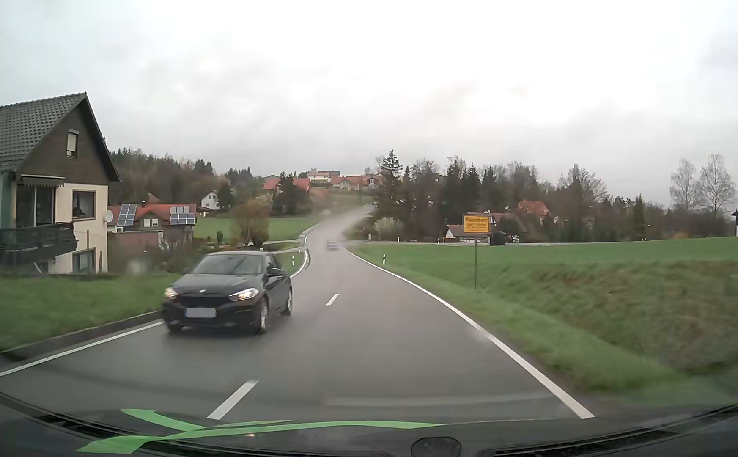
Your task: Follow the waypoints while adhering to traffic rules and regulations
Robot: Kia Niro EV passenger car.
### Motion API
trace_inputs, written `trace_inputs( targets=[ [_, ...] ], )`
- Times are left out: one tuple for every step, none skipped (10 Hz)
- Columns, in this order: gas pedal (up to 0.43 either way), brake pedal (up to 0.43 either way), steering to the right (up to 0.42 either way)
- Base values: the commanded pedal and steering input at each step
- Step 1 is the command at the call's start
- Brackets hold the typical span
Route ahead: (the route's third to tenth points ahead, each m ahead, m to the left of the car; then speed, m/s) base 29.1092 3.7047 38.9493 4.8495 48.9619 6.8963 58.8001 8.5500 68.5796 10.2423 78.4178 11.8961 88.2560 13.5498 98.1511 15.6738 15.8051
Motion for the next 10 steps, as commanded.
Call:
trace_inputs(
  targets=[
    [0.000,0.000,-0.020],
    [0.000,0.000,-0.020],
    [0.000,0.000,-0.020],
    [0.000,0.000,-0.020],
    [0.000,0.000,-0.020],
    [0.000,0.000,-0.020],
    [0.000,0.000,-0.020],
    [0.000,0.000,-0.020],
    [0.000,0.000,-0.020],
    [0.000,0.000,-0.020]
  ],
)
